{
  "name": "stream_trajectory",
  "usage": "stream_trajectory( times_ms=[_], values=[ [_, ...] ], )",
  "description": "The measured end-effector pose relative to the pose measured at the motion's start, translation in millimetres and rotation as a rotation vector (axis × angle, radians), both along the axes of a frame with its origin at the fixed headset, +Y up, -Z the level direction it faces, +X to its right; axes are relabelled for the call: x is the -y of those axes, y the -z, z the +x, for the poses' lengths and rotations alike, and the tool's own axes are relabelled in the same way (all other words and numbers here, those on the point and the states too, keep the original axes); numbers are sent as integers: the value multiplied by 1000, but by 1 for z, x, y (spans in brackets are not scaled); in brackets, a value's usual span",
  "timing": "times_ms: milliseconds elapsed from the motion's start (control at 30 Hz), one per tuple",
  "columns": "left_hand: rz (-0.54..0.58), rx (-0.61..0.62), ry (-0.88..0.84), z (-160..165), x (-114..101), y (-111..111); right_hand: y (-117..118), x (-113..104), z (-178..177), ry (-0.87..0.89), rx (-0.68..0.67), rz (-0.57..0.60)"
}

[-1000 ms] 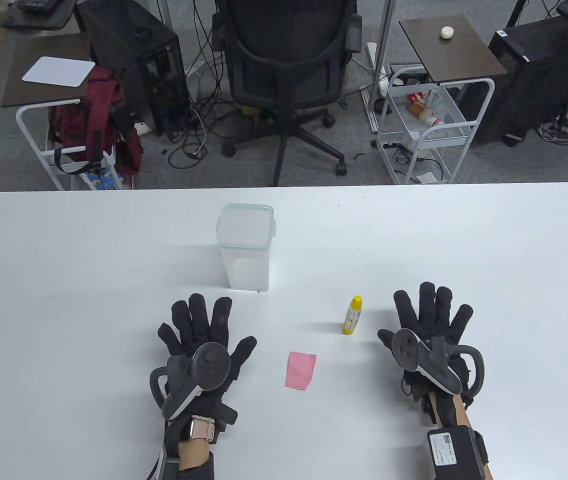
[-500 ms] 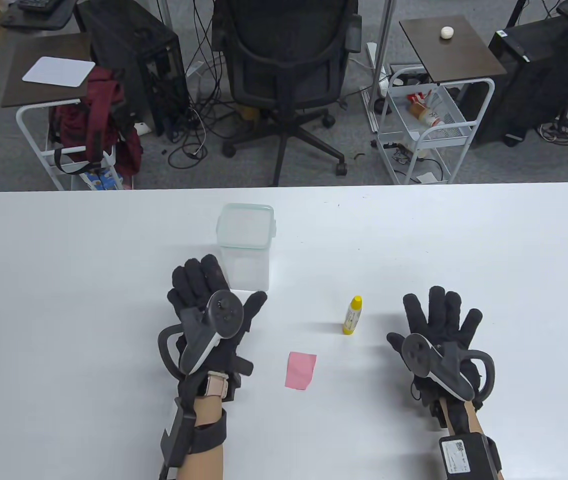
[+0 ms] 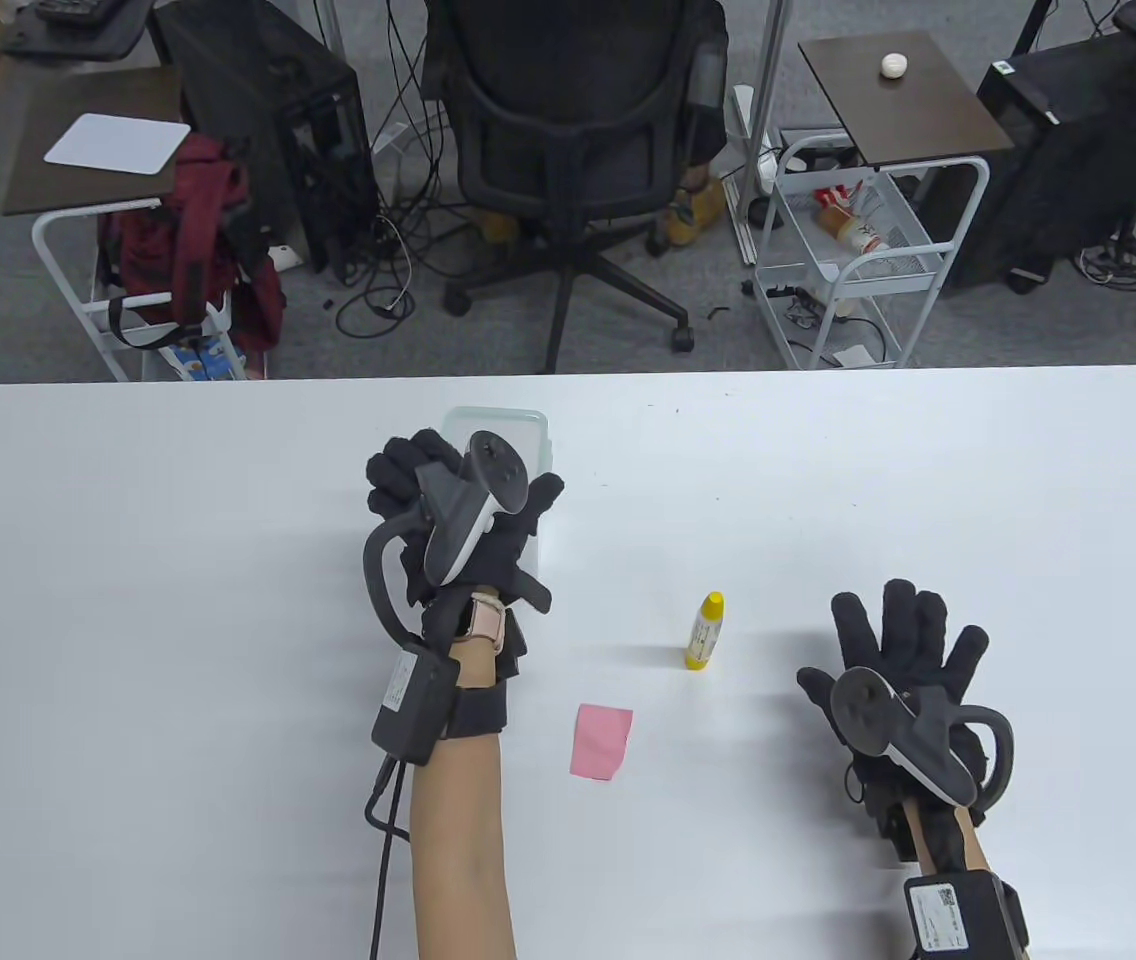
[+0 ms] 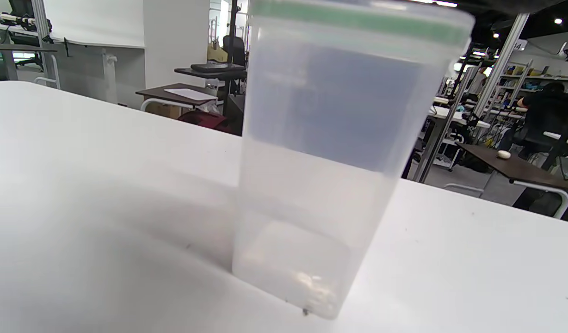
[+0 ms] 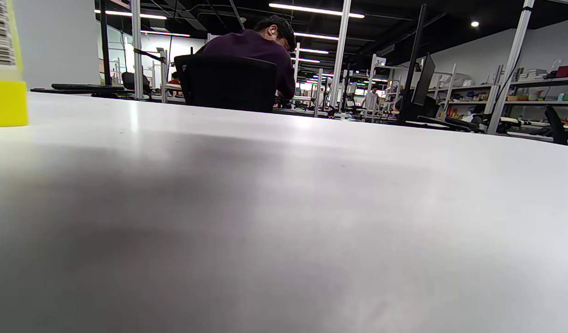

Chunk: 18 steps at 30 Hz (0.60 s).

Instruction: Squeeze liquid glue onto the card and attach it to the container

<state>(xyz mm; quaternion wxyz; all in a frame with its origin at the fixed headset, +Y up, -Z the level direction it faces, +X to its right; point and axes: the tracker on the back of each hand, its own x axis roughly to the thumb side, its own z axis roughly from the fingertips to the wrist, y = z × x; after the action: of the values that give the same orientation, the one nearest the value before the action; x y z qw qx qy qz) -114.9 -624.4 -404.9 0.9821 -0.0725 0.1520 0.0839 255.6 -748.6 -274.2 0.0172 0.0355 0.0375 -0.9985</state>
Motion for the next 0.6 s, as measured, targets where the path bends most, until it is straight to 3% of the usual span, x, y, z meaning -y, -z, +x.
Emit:
stream_trajectory(
  times_ms=[200, 367, 600],
  values=[
    [-5, 0, 32, 5, 6, 7, 2, 4, 3, 5, 9, -15],
    [117, -4, -15, 2, 13, 3, 2, 7, -2, -27, -8, -18],
    [269, 88, -136, -8, 28, -13, 1, 7, -5, -28, -24, 9]
  ],
)
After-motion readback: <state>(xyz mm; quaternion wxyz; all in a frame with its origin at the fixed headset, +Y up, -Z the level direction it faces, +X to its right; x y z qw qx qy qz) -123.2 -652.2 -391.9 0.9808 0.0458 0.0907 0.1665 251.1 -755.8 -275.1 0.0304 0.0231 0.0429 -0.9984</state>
